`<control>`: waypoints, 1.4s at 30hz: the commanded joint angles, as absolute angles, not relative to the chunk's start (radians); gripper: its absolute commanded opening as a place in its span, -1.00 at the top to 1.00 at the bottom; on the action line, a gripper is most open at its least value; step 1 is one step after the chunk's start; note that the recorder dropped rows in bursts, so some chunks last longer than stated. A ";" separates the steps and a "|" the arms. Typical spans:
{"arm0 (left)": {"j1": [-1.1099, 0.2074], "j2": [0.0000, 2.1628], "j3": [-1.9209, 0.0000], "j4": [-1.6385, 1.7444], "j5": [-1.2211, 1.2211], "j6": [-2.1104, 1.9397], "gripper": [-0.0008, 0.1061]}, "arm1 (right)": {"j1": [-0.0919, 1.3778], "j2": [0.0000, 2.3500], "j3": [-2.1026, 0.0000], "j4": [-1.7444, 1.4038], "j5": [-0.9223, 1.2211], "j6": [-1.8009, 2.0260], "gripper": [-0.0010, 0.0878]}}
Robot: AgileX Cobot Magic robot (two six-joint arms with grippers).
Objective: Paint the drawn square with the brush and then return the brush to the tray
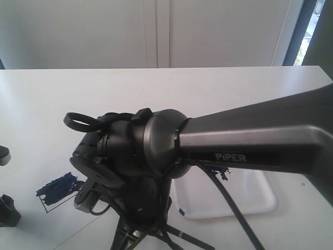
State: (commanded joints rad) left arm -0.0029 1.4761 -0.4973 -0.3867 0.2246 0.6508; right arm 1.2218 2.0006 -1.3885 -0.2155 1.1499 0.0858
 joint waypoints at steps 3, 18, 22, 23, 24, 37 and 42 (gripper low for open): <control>-0.003 1.476 -0.497 -0.389 0.225 0.651 -0.12 | 1.227 2.001 -1.388 -0.202 1.140 0.070 0.98; -0.003 1.476 -0.497 -0.403 0.231 0.651 -0.12 | 1.264 2.001 -1.444 -0.178 1.142 0.024 0.98; -0.003 1.476 -0.497 -0.407 0.231 0.651 -0.12 | 1.264 2.001 -1.446 -0.220 1.163 0.029 0.98; -0.003 1.476 -0.497 -0.407 0.231 0.651 -0.12 | 1.264 2.001 -1.446 -0.242 1.168 0.034 0.98; -0.003 1.476 -0.497 -0.411 0.231 0.651 -0.12 | 1.264 2.001 -1.446 -0.259 1.174 0.035 0.98; -0.003 1.440 -0.548 -0.421 0.294 0.651 -0.12 | 1.276 2.001 -1.446 -0.427 1.221 -0.010 0.98; -0.003 1.425 -0.548 -0.398 0.337 0.651 -0.12 | 1.315 2.001 -1.446 -0.472 1.221 -0.067 0.98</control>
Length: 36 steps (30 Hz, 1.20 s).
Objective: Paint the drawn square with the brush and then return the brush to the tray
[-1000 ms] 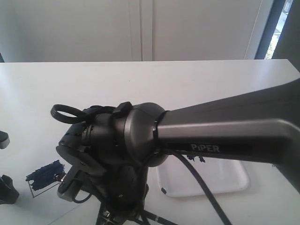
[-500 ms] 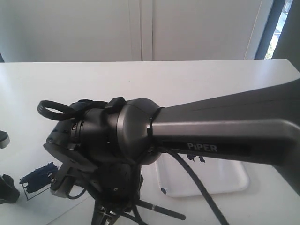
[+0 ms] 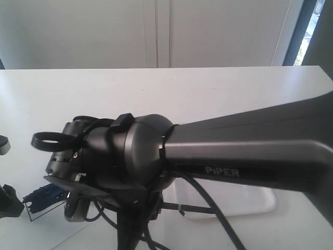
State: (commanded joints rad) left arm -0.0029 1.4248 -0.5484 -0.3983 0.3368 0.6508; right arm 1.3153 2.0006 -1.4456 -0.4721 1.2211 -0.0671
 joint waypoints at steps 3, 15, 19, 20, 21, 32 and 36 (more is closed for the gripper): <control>-0.003 1.427 -0.548 -0.396 0.344 0.651 -0.12 | 1.331 2.001 -1.446 -0.518 1.221 -0.052 0.98; -0.003 1.455 -0.507 -0.341 0.240 0.593 -0.12 | 1.337 2.001 -1.456 -0.538 1.221 -0.029 0.98; -0.003 1.455 -0.507 -0.339 0.192 0.572 -0.07 | 1.337 2.001 -1.494 -0.530 1.210 -0.024 0.98; -0.003 1.455 -0.507 -0.339 0.193 0.572 -0.05 | 1.337 2.001 -1.501 -0.530 1.203 -0.024 0.98; -0.003 1.455 -0.507 -0.339 0.190 0.572 -0.02 | 1.337 2.001 -1.509 -0.527 1.198 -0.024 0.98; -0.003 1.455 -0.501 -0.339 0.180 0.575 0.02 | 1.337 2.058 -1.568 -0.517 1.182 -0.045 0.98; -0.003 1.455 -0.501 -0.339 0.180 0.575 0.02 | 1.337 2.072 -1.586 -0.507 1.182 -0.050 0.98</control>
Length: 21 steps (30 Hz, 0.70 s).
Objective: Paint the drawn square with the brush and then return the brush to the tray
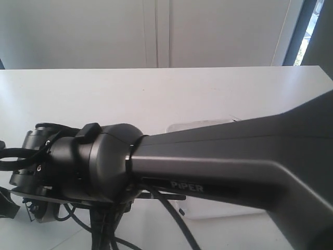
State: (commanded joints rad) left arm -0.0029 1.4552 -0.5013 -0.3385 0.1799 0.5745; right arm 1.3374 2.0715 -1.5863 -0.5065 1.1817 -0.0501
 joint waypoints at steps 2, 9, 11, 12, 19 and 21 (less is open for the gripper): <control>-0.003 1.455 -0.501 -0.339 0.180 0.575 0.02 | 1.337 2.075 -1.586 -0.507 1.179 -0.050 0.98; -0.003 1.457 -0.501 -0.339 0.180 0.575 0.02 | 1.337 2.077 -1.586 -0.500 1.175 -0.050 0.98; -0.003 1.457 -0.501 -0.339 0.187 0.575 0.02 | 1.337 2.077 -1.586 -0.497 1.175 -0.050 0.98; -0.003 1.459 -0.501 -0.339 0.188 0.575 0.02 | 1.337 2.077 -1.586 -0.495 1.173 -0.050 0.98; -0.003 1.510 -0.501 -0.352 0.179 0.575 0.02 | 1.337 2.077 -1.586 -0.491 1.173 -0.050 0.98; -0.003 1.511 -0.501 -0.352 0.177 0.575 0.02 | 1.337 2.077 -1.586 -0.490 1.172 -0.056 0.98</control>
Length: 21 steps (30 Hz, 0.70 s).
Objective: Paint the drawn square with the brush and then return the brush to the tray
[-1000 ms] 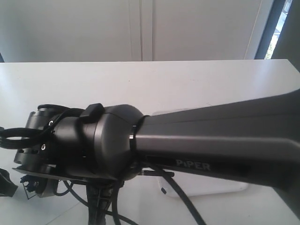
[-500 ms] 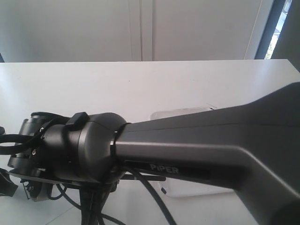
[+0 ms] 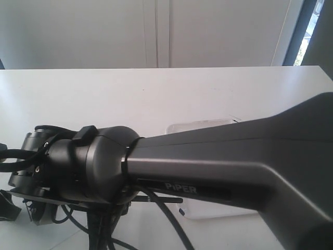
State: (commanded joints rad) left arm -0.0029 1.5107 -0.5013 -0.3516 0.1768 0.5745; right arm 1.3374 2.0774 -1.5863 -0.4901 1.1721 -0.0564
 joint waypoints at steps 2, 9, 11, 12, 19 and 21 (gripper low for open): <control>-0.003 1.511 -0.501 -0.352 0.177 0.575 0.02 | 1.337 2.079 -1.586 -0.487 1.168 -0.068 0.98; -0.003 1.511 -0.501 -0.360 0.178 0.575 0.02 | 1.337 2.105 -1.586 -0.489 1.163 -0.081 0.98; -0.003 1.511 -0.501 -0.360 0.178 0.575 0.02 | 1.337 2.110 -1.586 -0.489 1.156 -0.081 0.98; -0.003 1.511 -0.501 -0.360 0.178 0.575 0.02 | 1.337 2.110 -1.586 -0.491 1.153 -0.081 0.98; -0.003 1.511 -0.501 -0.366 0.178 0.575 0.02 | 1.337 2.115 -1.586 -0.499 1.145 -0.093 0.98; -0.003 1.511 -0.501 -0.370 0.178 0.575 0.02 | 1.337 2.128 -1.586 -0.518 1.147 -0.093 0.98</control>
State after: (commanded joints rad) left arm -0.0029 1.5107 -0.5013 -0.3702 0.1779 0.5745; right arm 1.3374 2.1275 -1.5863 -0.5177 1.1471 -0.0934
